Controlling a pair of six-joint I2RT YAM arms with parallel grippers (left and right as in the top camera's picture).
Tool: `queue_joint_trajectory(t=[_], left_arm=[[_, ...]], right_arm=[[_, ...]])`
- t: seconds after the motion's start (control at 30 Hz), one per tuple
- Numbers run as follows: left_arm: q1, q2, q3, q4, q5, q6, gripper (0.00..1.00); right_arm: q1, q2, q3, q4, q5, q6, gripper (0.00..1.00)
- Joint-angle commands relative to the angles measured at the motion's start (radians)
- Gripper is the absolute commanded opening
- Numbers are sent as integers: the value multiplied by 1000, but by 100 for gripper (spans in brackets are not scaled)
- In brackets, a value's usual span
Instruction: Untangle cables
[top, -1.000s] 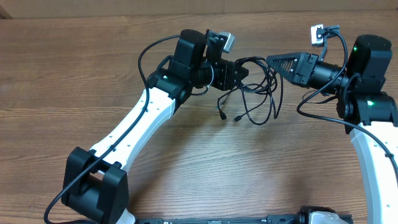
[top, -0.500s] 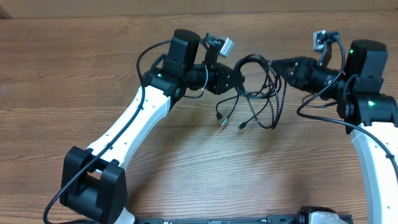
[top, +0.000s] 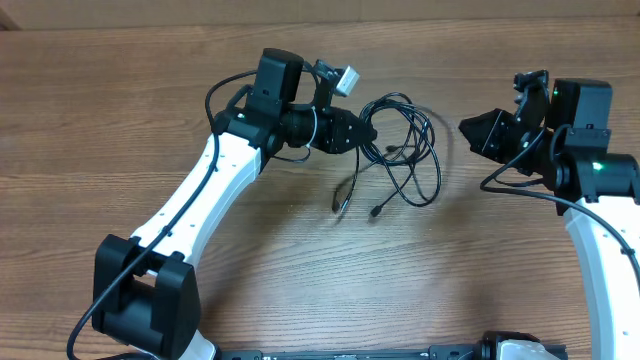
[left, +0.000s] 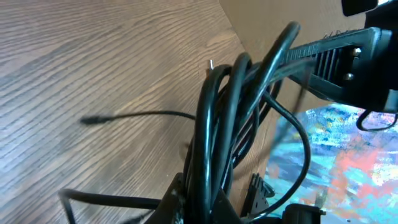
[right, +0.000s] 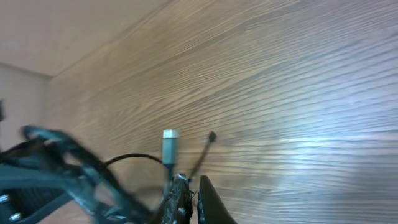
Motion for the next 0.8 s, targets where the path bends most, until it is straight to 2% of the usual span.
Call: queue_joint_trajectory(t=[0.0,0.17,0.2,0.3,0.33,0.4,0.43,0.53,0.67,0.77], left_arm=[[6,-19,2,7,47,20,4],[13,-19,2,-13,-36,19,4],[13,-19,2,-26,-71,19,4],[13,-19,2,-85,-163,81,4],[13,-19,2,-103,-171,125,4],[12,-19,3,-165,-170,305,4],[12,-21,7,-187,-162,366,4],[11,-35,22,-237,-119,499,4],[9,-70,49,-262,-34,640,4],[-6,-90,55,-260,29,720,4]], right_arm=[[-2,-19,24,0,47,-16,4],[-2,-19,24,-5,45,-16,4],[-2,-19,24,-8,32,-22,8],[-2,-19,24,-17,-135,-180,31],[-2,-19,24,-28,-232,-279,49],[-2,-19,24,-66,-343,-428,80],[-2,-19,24,-92,-348,-481,88],[3,-19,24,-155,-357,-592,96],[52,-19,24,-240,-358,-752,97],[107,-19,24,-241,-358,-776,97]])
